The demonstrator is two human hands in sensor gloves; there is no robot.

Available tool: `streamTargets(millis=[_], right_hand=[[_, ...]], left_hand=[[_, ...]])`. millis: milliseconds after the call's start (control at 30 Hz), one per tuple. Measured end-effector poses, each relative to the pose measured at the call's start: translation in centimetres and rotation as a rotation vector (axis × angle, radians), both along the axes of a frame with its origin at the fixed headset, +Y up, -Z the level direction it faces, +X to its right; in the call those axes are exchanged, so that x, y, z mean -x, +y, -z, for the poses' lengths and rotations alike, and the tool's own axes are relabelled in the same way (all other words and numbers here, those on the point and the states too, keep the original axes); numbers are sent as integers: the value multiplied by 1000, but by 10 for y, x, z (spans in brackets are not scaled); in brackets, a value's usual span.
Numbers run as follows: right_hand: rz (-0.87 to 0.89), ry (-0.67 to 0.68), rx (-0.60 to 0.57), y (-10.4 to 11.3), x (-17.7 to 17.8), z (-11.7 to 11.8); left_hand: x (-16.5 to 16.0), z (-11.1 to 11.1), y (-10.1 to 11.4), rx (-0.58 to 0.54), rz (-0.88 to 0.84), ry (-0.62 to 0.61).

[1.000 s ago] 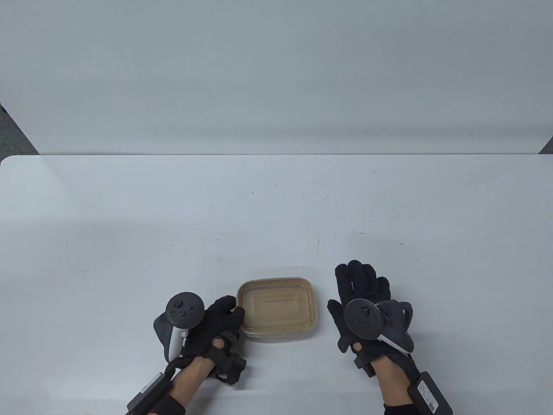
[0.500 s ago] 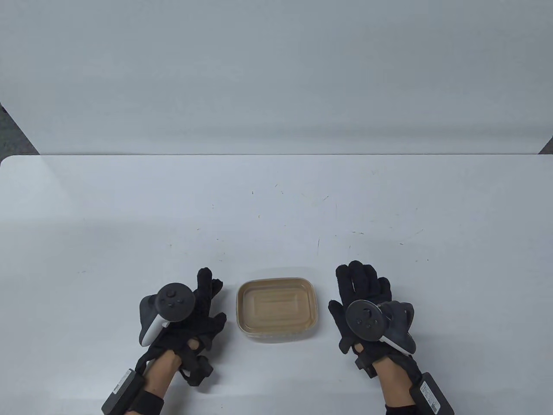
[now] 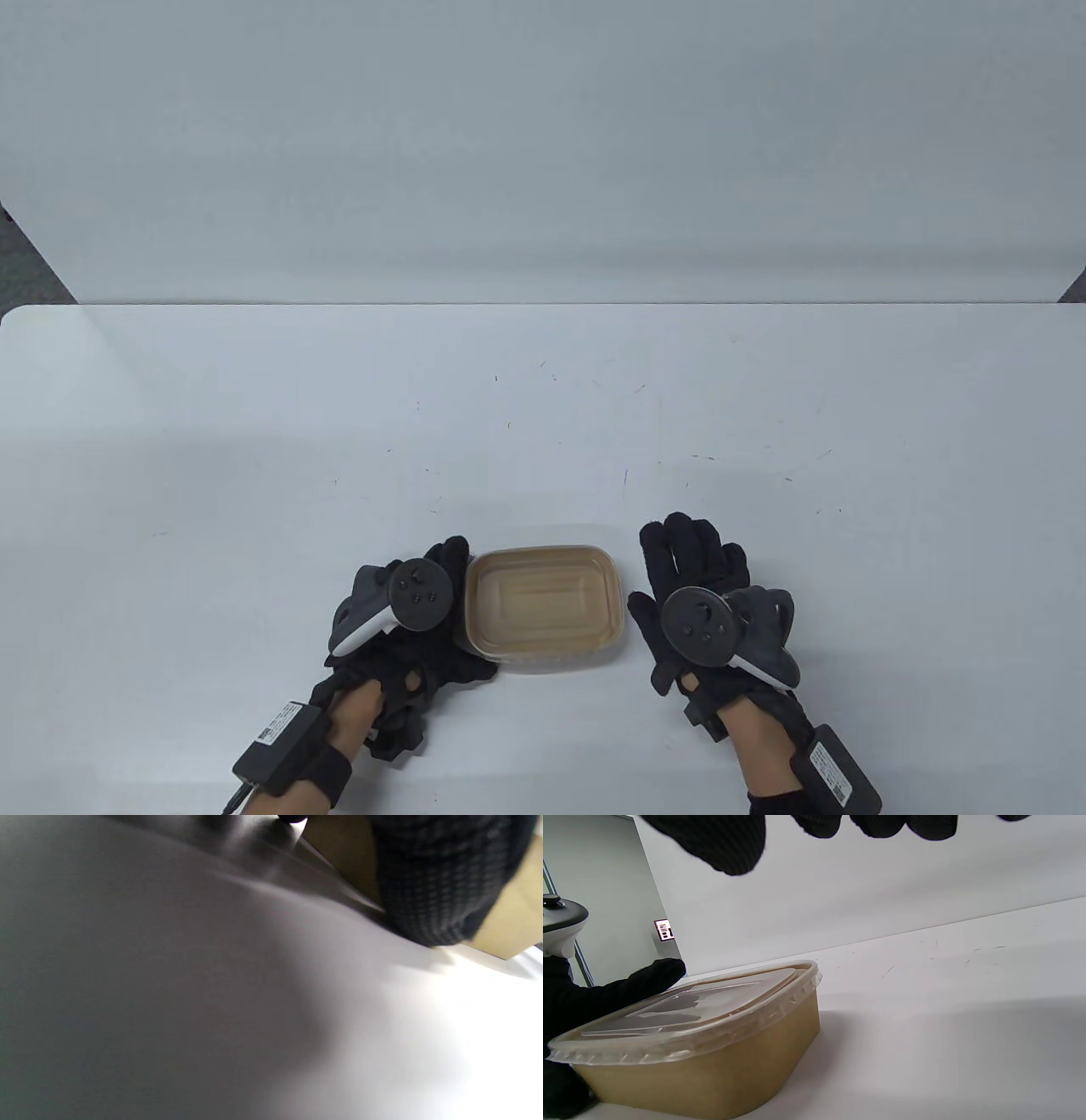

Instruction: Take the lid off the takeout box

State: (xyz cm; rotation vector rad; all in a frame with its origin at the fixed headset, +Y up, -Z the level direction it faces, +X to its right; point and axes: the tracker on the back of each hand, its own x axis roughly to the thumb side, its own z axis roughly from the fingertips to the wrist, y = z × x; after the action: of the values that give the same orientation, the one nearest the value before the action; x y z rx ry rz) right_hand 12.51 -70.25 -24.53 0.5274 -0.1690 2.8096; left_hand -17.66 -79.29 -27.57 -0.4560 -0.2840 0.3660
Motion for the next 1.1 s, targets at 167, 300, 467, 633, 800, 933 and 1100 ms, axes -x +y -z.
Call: streamTargets(millis=[167,300,467,633,800,933,1100], right_hand=[[19,62,-28,13,16,-1],[-27,151,-95,33,40,-8],[-213,352,-122,26,98,-25],[-591,377,101,-34,136,-30],[-597,417,-262,-56,150,-46],[-525,474,-324,-54,150,-52],[-470,490,-295,-48,147,-49]], left_hand=[[0,0,0,-3,4,2],[-1,-1,0,-2,5,1],[-1,-1,0,9,1,-2],[-1,-1,0,12,2,-2],[-1,-2,1,0,1,-5],[-4,-2,1,-2,-5,-3],[-6,-2,1,7,-17,8]])
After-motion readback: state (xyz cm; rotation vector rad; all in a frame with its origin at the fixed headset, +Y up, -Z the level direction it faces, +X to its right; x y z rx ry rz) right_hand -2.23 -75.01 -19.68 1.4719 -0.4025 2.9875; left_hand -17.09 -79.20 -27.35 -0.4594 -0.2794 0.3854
